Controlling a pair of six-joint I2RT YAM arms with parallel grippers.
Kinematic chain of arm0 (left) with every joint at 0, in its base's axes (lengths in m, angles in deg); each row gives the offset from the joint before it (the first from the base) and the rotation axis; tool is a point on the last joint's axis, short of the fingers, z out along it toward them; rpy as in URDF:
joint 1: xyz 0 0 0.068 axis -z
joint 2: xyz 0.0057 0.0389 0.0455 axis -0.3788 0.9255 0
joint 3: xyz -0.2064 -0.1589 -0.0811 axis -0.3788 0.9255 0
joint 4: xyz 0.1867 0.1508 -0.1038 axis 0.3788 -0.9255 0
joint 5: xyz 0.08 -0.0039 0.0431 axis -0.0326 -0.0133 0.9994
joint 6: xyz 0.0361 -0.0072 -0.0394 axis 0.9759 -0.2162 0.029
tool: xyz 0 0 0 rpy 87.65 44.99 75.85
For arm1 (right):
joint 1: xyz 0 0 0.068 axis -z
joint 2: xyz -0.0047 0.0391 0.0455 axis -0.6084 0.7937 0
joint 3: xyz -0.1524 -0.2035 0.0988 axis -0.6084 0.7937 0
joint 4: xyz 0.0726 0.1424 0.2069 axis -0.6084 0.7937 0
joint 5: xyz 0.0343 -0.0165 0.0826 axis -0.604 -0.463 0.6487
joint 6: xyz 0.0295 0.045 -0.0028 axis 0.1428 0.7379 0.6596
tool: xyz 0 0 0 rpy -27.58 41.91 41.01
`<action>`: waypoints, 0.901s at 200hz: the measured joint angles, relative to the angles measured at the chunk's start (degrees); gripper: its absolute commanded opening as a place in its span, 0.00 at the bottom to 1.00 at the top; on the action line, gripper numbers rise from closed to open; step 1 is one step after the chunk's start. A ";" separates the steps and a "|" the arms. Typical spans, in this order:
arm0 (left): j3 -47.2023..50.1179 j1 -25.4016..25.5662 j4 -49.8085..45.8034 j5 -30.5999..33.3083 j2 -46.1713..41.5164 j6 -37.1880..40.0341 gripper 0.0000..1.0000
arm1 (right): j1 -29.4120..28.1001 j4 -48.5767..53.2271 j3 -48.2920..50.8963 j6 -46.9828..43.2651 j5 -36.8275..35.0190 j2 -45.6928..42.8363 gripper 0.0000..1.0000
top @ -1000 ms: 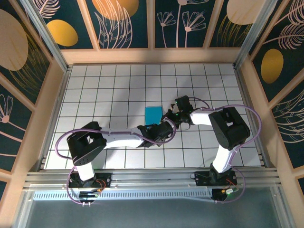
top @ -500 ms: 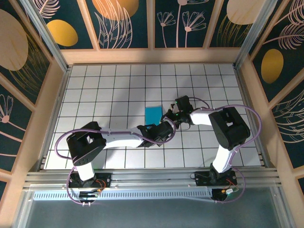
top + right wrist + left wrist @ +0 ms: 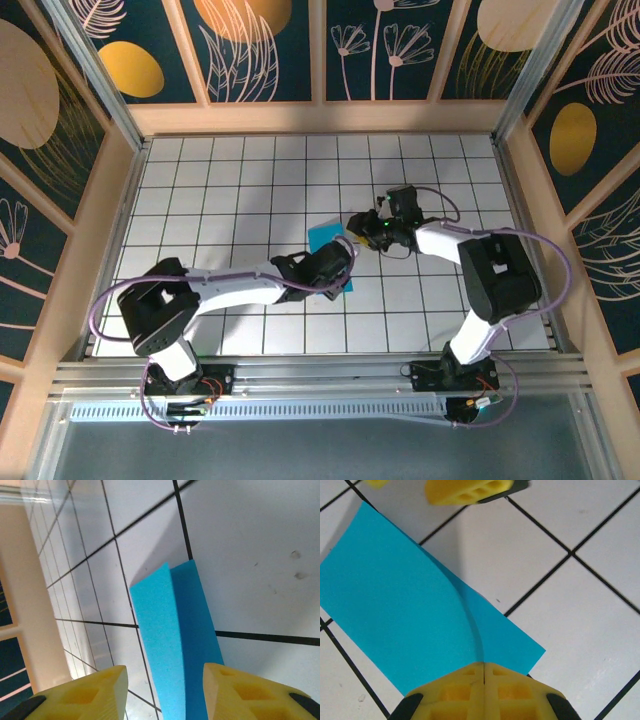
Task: Fold a paper plane with a square sheet of paper (fold left side to right side)
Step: Fold the triangle a second time at the center of the table.
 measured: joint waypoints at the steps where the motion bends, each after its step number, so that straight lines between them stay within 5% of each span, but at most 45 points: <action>1: 0.11 -0.20 0.15 -0.26 -0.15 -0.11 0.00 | 0.07 0.00 0.15 -0.11 -0.09 -0.37 0.44; 87: 3.74 -9.07 4.50 -19.78 -1.20 -2.56 0.00 | -1.81 0.02 15.98 -2.47 -1.75 -15.10 0.00; 180: 5.88 -12.44 6.69 -26.32 -1.20 -4.26 0.00 | -16.09 -6.51 17.05 2.32 -3.30 -5.49 0.00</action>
